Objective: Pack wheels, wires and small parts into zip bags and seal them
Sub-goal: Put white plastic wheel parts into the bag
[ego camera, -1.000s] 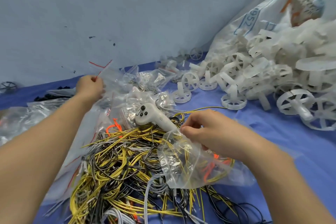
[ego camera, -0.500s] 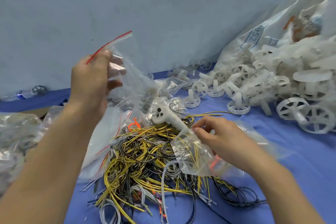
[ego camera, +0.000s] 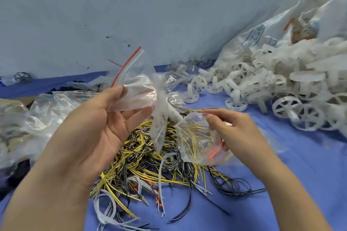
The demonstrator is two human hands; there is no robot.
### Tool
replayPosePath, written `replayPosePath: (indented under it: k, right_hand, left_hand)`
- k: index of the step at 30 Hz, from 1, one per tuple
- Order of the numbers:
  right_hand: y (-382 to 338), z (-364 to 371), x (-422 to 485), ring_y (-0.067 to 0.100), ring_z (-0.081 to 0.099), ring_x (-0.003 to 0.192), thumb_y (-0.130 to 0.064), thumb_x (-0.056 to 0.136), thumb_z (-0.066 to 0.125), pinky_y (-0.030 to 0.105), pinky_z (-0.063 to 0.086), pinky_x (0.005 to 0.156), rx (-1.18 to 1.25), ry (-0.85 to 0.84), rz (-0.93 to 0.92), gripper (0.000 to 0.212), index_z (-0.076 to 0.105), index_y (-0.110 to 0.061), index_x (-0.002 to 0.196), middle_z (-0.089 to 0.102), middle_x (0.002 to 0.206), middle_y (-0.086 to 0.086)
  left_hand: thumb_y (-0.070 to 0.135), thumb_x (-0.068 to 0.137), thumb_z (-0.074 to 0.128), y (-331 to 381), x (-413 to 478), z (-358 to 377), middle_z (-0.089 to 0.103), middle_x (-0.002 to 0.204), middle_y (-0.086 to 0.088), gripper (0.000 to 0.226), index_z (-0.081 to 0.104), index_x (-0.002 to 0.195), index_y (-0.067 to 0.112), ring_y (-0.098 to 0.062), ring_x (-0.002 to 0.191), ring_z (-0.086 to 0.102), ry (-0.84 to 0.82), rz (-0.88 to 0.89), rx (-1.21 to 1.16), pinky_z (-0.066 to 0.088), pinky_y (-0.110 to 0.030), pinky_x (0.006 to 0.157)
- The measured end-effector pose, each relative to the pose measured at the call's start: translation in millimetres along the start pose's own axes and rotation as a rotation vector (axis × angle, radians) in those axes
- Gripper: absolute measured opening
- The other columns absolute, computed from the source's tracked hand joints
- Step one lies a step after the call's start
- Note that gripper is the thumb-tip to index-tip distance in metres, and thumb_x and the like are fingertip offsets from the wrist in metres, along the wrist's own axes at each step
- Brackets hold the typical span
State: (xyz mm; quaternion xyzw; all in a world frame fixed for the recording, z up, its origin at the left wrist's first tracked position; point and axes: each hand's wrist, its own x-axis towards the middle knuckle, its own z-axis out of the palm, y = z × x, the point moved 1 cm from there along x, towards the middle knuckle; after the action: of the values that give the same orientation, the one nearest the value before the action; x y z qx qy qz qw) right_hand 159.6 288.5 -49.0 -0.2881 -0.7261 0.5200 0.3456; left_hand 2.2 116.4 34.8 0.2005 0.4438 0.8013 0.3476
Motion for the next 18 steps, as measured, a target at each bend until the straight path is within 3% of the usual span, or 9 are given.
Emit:
replayPosePath:
  k: [2,5,10,13,15,18]
  right_hand:
    - [0,-3,0,0.007,0.051,0.047,-0.029,0.094,0.062,0.020,0.043,0.044,-0.006,0.026,-0.014,0.016,0.076,-0.037,0.094,0.065,0.068,-0.014]
    - [-2,-6,0,0.010,0.051,0.047,-0.027,0.094,0.062,0.021,0.043,0.043,0.045,0.076,-0.021,0.017,0.076,-0.037,0.095,0.063,0.069,-0.011]
    - [-4,-9,-2,0.008,0.050,0.046,-0.024,0.095,0.061,0.018,0.043,0.042,0.082,0.155,-0.025,0.017,0.075,-0.034,0.099,0.065,0.071,-0.009]
    - [-4,-8,-1,0.008,0.050,0.046,-0.023,0.094,0.062,0.020,0.044,0.043,0.099,0.183,-0.016,0.017,0.075,-0.032,0.100,0.063,0.070,-0.012]
    - [-4,-7,0,0.008,0.051,0.046,-0.024,0.095,0.062,0.020,0.044,0.045,0.093,0.202,-0.026,0.016,0.074,-0.033,0.100,0.063,0.069,-0.015]
    - [-5,-7,0,0.006,0.051,0.044,-0.023,0.095,0.061,0.018,0.043,0.043,0.077,0.234,-0.037,0.017,0.074,-0.034,0.098,0.065,0.071,-0.016]
  left_hand:
    - [0.014,0.087,0.056,-6,1,3,0.073,0.103,-0.021,0.024,0.054,0.107,0.001,-0.035,0.093,0.072,-0.007,-0.025,-0.022,0.060,-0.030,0.060]
    - [0.009,0.092,0.053,-19,0,17,0.072,0.102,-0.025,0.006,0.051,0.093,0.003,-0.040,0.094,0.071,-0.039,-0.071,-0.124,0.061,-0.036,0.064]
    - [0.007,0.099,0.046,-52,-4,46,0.064,0.114,-0.033,0.020,0.046,0.078,0.009,-0.040,0.103,0.068,-0.013,-0.033,-0.222,0.060,-0.045,0.077]
    - [0.009,0.099,0.044,-78,-12,55,0.061,0.123,-0.030,0.016,0.056,0.089,0.002,-0.032,0.101,0.068,0.050,0.007,-0.230,0.059,-0.044,0.082]
    - [0.008,0.097,0.046,-93,-20,57,0.067,0.112,-0.025,0.022,0.065,0.090,0.000,-0.029,0.097,0.071,0.080,0.010,-0.239,0.059,-0.045,0.081]
    - [0.008,0.095,0.045,-103,-32,58,0.074,0.094,-0.018,0.040,0.077,0.072,0.010,-0.028,0.088,0.074,0.033,-0.002,-0.280,0.060,-0.045,0.076]
